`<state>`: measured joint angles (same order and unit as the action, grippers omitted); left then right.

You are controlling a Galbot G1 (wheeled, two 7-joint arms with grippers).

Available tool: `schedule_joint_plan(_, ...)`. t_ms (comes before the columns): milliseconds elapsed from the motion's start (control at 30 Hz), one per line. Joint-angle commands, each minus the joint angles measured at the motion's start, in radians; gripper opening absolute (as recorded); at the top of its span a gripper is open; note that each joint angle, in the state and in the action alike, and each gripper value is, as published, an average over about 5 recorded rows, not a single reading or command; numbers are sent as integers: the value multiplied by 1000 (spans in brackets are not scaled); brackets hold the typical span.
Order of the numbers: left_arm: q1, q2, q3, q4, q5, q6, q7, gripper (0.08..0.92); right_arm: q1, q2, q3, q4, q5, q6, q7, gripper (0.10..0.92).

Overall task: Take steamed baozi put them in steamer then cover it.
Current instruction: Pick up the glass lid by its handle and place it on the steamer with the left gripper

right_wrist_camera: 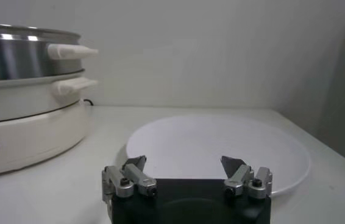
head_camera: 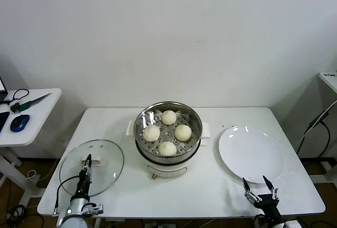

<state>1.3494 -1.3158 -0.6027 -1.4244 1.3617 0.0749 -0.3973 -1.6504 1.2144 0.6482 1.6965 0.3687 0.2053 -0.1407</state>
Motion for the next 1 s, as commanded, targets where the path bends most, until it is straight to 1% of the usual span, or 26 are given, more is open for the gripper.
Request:
schedule_joint_plan(33,13,2,3,-92,-53,4,15,133,-2,1,1,10,-4,-1,-4,823)
schedule_joint_plan(167,41,34,26,-232,-152,45,71,133,-5,-2,2,12,-10,-1,-4,823)
schedule_joint_plan(300,57,93,40,-374,-255,117,150,133,-6,-6,2,12,-12,1,-3,823)
schedule_joint_plan(533,60,214,62,-623,-309,303,379,133,-7,2,-2,12,-38,4,6,823)
schedule_joint_plan(600,45,248,75,-674,-304,358,435,133,-6,8,-2,16,-57,-1,17,823)
schedule_joint_plan(700,12,286,108,-726,-293,434,498,133,-4,15,-2,25,-79,-7,27,823)
schedule_joint_plan(767,-14,298,143,-753,-287,484,529,133,-2,16,-3,33,-83,-8,26,823)
schedule_joint_plan(867,-59,294,224,-774,-265,544,564,133,2,17,-4,43,-84,-10,26,823)
schedule_joint_plan(1000,-135,238,365,-771,-185,586,595,133,12,17,-7,49,-84,-13,28,823)
